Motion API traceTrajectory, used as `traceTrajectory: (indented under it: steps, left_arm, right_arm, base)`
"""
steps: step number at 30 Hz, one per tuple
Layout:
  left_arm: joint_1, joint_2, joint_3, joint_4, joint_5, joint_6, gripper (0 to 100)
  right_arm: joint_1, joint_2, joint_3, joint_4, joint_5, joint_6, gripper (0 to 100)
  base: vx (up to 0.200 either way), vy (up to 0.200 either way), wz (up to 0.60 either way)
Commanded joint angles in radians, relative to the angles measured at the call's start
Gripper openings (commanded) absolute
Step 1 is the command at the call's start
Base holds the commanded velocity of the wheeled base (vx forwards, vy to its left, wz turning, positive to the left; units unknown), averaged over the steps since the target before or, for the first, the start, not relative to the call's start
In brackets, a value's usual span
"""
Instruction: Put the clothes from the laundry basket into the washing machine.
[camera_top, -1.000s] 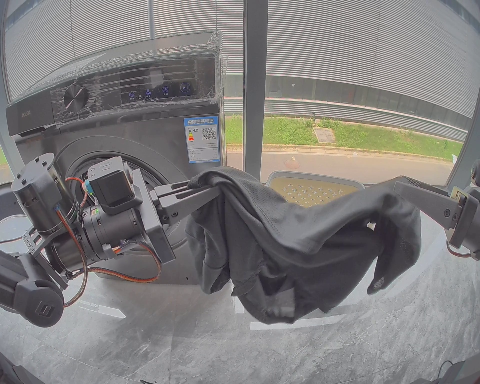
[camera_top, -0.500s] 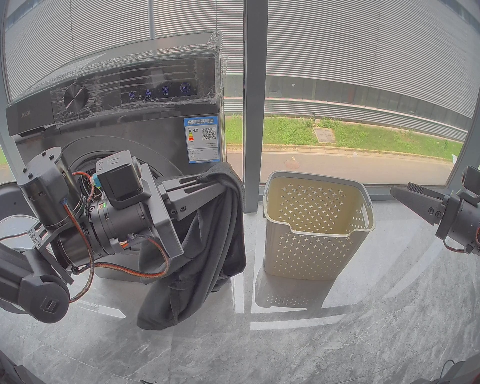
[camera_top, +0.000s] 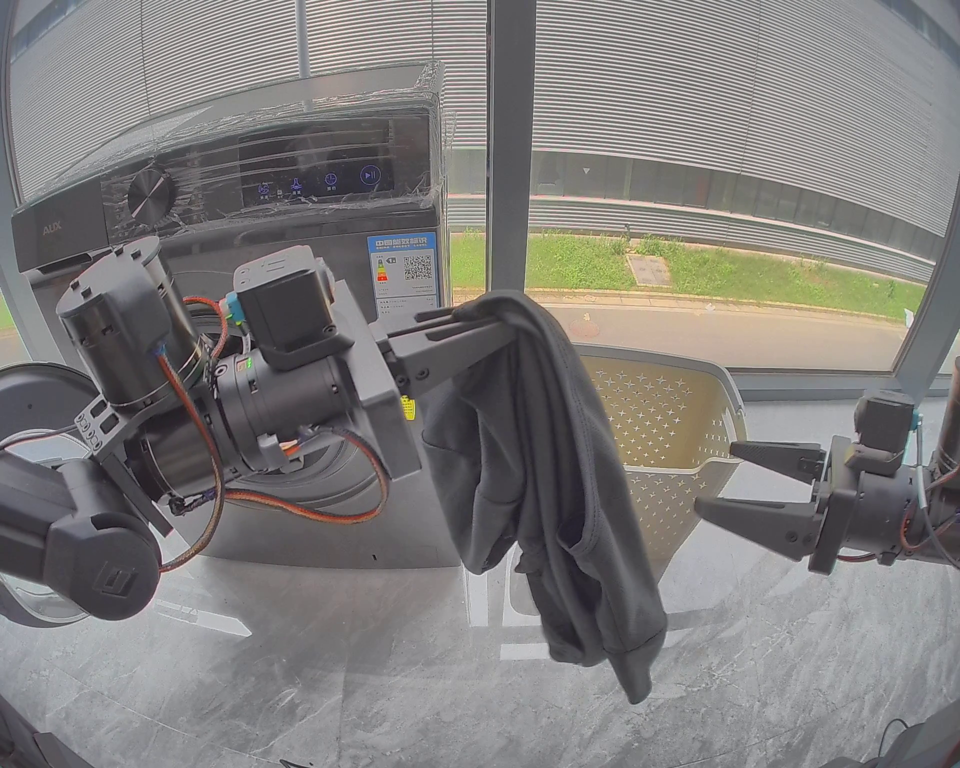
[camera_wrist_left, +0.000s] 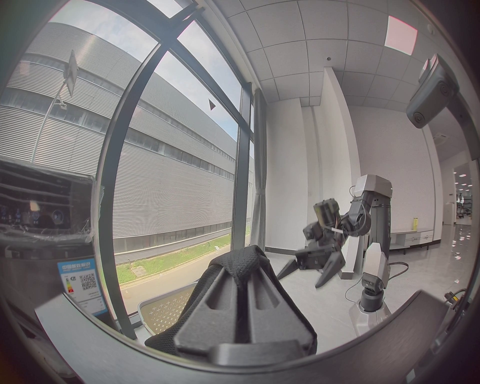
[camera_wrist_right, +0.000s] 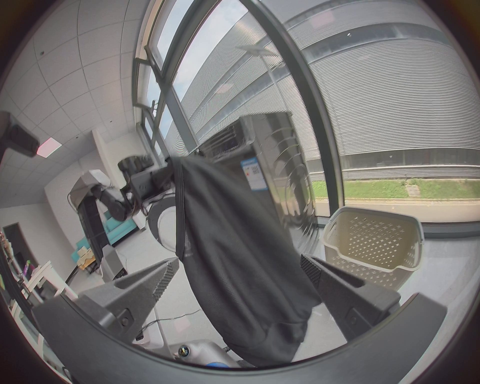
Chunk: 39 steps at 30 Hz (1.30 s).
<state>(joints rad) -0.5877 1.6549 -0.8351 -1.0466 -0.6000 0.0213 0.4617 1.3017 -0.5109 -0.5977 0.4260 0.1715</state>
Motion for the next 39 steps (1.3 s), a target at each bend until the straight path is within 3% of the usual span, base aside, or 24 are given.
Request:
traceTrajectory:
  steps: [1, 18, 25, 29, 33, 39]
  left_arm:
    - [-0.035, 0.045, -0.065, 0.008, 0.006, 0.000, 0]
    - [-0.090, 0.144, -0.180, 0.008, 0.006, -0.001, 0]
    - [-0.095, 0.144, -0.182, 0.008, 0.006, -0.007, 0]
    - [-0.095, 0.144, -0.190, 0.010, 0.006, -0.007, 0]
    - [-0.095, 0.144, -0.194, 0.010, 0.008, -0.007, 0]
    - [-0.095, 0.143, -0.194, 0.008, 0.006, -0.007, 0]
  right_arm:
    - [0.057, 0.131, -0.021, -0.002, 0.019, -0.029, 100]
    - [0.196, 0.366, -0.193, -0.007, 0.020, -0.047, 100]
    - [0.189, 0.564, -0.305, -0.080, 0.014, -0.038, 100]
    - [0.176, 0.656, -0.334, -0.116, -0.010, -0.023, 100]
    - [0.144, 0.705, -0.368, -0.134, -0.050, 0.000, 100]
    - [0.137, 0.729, -0.400, -0.172, -0.055, 0.002, 100]
  base:
    - [0.000, 0.000, 0.00]
    - [0.000, 0.000, 0.00]
    - [0.000, 0.000, 0.00]
    - [0.000, 0.000, 0.00]
    - [0.000, 0.000, 0.00]
    - [0.000, 0.000, 0.00]
